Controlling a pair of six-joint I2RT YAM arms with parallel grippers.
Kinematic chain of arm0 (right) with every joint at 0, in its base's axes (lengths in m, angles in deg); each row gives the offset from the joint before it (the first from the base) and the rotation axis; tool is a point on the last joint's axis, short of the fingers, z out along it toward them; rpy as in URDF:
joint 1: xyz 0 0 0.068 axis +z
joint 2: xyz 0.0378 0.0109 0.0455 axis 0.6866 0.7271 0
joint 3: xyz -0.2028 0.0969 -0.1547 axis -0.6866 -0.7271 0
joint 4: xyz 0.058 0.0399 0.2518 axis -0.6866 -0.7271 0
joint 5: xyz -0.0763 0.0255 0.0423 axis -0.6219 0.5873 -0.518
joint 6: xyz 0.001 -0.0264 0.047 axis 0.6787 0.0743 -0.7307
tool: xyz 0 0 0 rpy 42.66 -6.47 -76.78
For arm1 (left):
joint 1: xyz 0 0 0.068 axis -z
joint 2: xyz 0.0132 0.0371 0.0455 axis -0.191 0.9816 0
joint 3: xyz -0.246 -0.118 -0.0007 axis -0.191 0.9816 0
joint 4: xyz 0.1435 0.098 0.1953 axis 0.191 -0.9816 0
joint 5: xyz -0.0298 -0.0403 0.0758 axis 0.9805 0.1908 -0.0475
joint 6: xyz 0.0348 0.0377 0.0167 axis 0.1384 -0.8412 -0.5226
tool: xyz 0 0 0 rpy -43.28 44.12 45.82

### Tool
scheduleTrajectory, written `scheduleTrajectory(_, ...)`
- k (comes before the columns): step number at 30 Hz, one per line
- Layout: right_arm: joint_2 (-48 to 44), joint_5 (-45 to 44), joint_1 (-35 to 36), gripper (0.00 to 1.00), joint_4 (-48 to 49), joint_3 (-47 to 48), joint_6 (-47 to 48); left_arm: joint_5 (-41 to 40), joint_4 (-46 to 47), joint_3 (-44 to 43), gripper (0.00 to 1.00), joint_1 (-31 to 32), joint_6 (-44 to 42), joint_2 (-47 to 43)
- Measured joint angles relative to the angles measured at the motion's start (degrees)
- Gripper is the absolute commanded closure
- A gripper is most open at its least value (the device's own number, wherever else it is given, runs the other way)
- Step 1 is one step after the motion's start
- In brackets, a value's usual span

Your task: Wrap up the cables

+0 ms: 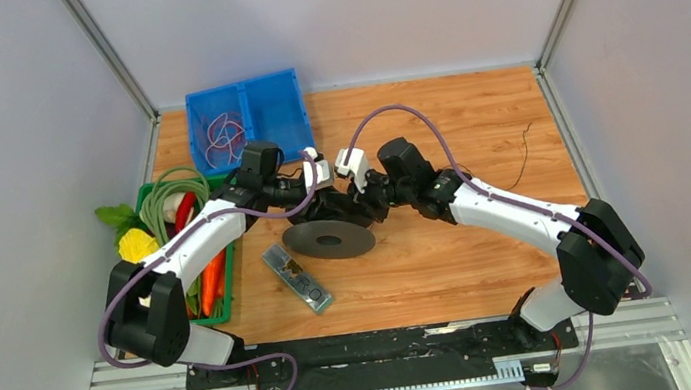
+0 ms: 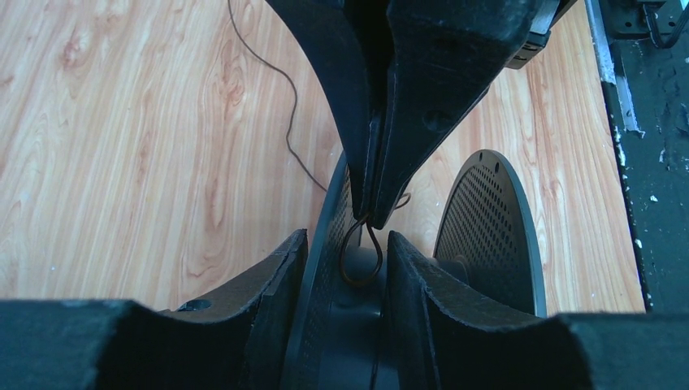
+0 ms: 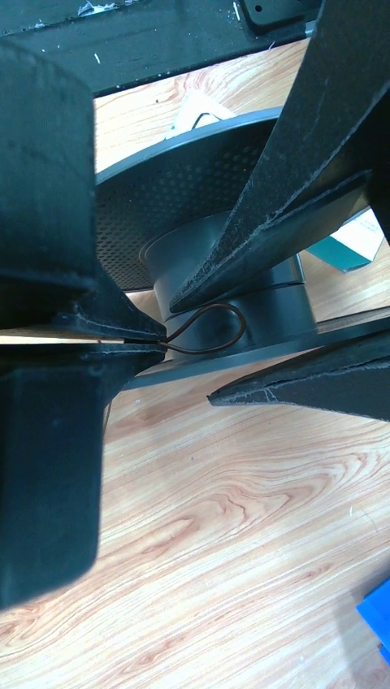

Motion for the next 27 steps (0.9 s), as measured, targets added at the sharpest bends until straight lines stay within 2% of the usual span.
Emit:
scheduleTrajectory(6,0.0,-0.26,0.0,1.0,0.11,0.0,-1.11,0.02,0.24,0.09,0.9,0.0,-0.07,0.0)
scheduleTrajectory(9,0.09,-0.48,0.0,1.0,0.31,0.02,-1.81,0.02,0.24,0.09,0.97,0.0,-0.17,0.04)
scheduleTrajectory(11,0.2,-0.68,-0.04,1.0,0.48,0.02,-2.49,0.02,0.22,0.09,1.0,0.0,-0.35,0.07)
scheduleTrajectory(18,1.07,-0.55,-0.28,1.0,0.72,0.02,-4.7,-0.44,0.15,0.09,1.0,-0.02,-0.79,0.07)
scheduleTrajectory(20,1.07,-0.55,-0.39,1.0,0.72,0.02,-5.14,-0.52,0.22,0.09,0.92,-0.02,-0.79,0.07)
scheduleTrajectory(21,1.07,-0.57,-0.46,1.0,0.74,0.02,-5.4,-0.59,0.26,0.09,0.81,-0.02,-0.81,0.07)
scheduleTrajectory(23,1.07,-0.59,-0.55,1.0,0.74,0.02,-5.68,-0.68,0.35,0.09,0.68,-0.02,-0.79,0.07)
scheduleTrajectory(26,1.07,-0.59,-0.61,1.0,0.79,0.02,-5.7,-0.7,0.39,0.09,0.54,-0.17,-0.74,0.07)
scheduleTrajectory(27,1.07,-0.59,-0.68,1.0,0.79,0.02,-5.66,-0.7,0.39,0.09,0.52,-0.26,-0.76,0.07)
